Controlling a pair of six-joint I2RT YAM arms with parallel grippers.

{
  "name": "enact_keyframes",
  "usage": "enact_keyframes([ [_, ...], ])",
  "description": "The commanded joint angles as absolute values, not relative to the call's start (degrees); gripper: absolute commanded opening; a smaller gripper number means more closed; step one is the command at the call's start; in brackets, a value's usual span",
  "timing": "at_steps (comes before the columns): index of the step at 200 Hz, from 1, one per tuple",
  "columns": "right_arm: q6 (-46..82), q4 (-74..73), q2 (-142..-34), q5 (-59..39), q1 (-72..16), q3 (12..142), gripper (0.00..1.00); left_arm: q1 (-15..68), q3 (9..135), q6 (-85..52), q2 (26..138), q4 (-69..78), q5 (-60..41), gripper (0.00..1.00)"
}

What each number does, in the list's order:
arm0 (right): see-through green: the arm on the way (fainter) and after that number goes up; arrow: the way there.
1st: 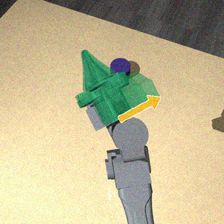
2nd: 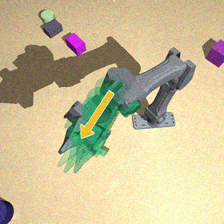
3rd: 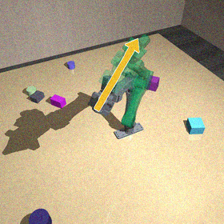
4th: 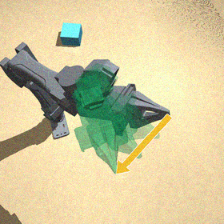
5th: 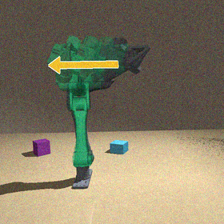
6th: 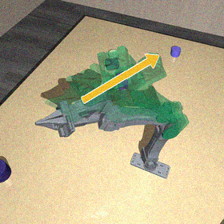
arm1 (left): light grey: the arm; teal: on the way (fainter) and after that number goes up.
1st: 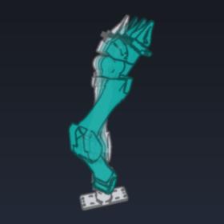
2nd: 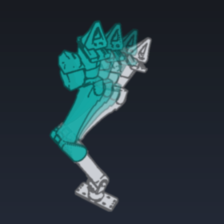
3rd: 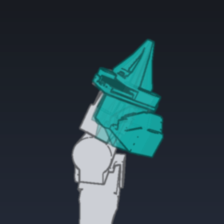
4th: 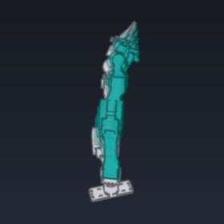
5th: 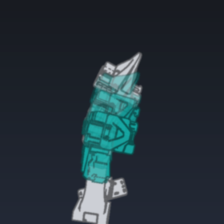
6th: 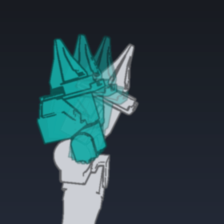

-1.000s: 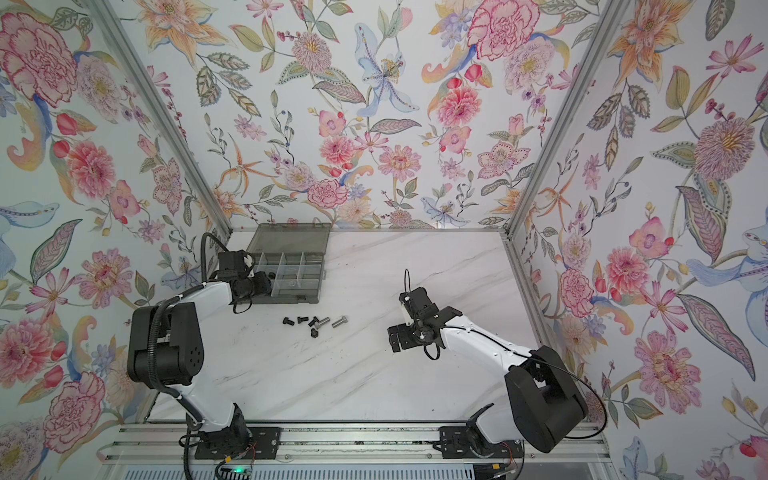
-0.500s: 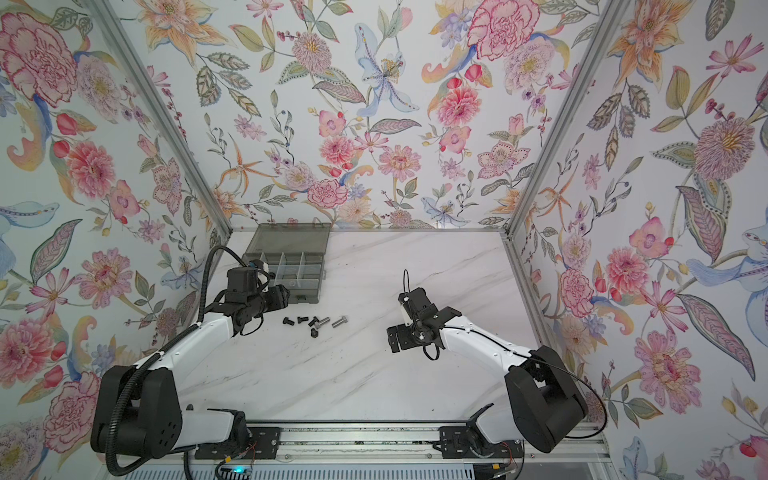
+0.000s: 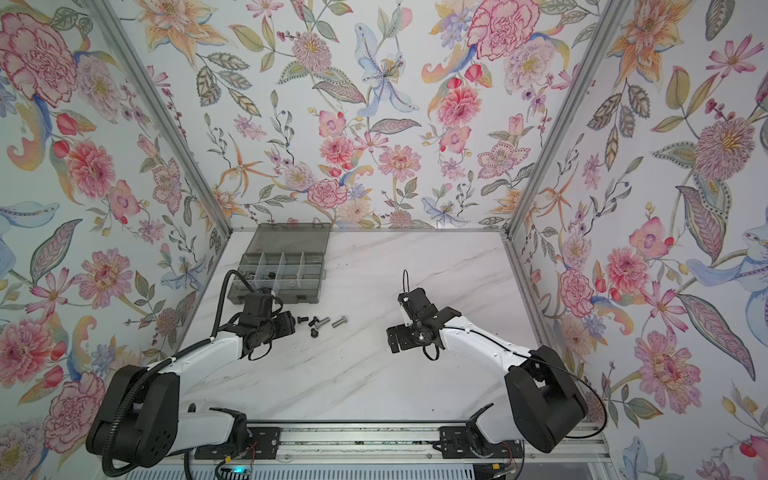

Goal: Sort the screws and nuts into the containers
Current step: 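Move the left gripper back to the pile over another black hex bolt, then lower the left gripper around the black hex bolt and close on it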

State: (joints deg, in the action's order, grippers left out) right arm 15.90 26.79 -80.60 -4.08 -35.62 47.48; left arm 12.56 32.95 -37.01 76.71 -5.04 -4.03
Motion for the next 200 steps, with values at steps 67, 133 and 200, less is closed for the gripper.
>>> enact_keyframes([
  [67,16.3,26.4,-81.7,-3.9,-36.1,47.2,0.99,12.6,35.8,-38.3,83.4,-2.4,-0.9,0.65],
  [133,17.0,25.8,-83.1,-4.2,-36.7,47.6,0.99,12.6,37.9,-36.9,87.1,-3.6,1.0,0.62],
  [200,16.8,25.9,-83.1,-4.0,-36.7,47.8,0.99,12.6,37.8,-35.7,86.7,-5.7,2.2,0.33],
])
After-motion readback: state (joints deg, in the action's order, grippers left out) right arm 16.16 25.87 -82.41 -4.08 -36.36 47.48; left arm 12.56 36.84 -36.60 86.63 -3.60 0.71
